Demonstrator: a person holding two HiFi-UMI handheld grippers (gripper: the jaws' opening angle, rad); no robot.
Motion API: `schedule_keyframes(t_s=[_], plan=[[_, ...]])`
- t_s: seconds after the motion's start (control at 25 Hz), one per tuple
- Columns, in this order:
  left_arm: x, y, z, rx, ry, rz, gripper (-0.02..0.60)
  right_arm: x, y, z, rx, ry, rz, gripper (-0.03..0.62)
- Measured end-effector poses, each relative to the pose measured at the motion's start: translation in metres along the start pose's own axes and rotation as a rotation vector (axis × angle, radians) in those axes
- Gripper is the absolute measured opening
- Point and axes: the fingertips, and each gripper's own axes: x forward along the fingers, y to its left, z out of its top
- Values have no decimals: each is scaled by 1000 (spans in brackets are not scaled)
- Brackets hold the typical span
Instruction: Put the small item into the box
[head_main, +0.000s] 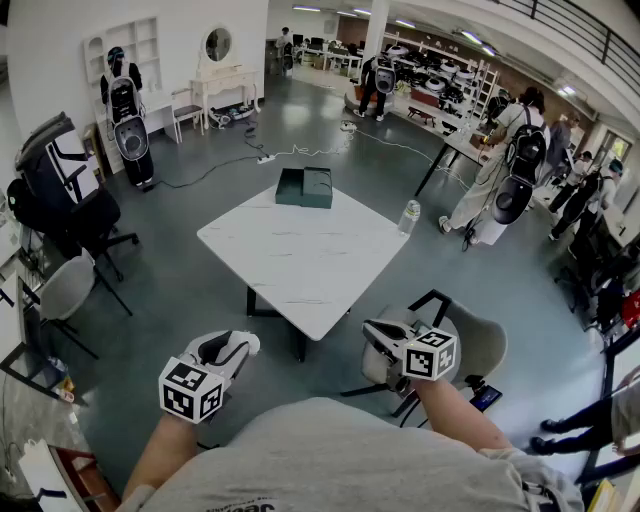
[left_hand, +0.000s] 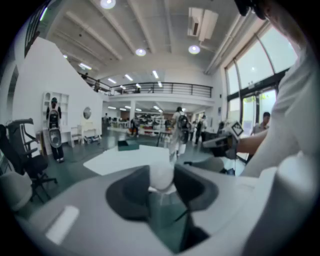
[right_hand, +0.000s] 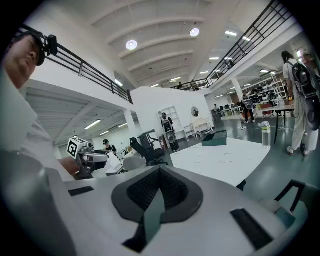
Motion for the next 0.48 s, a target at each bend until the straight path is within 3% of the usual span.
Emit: schedule_keyframes(t_s=[0.48], plan=[[18, -1, 10, 13, 4, -4, 157, -3, -19, 9, -6, 0, -1, 8]])
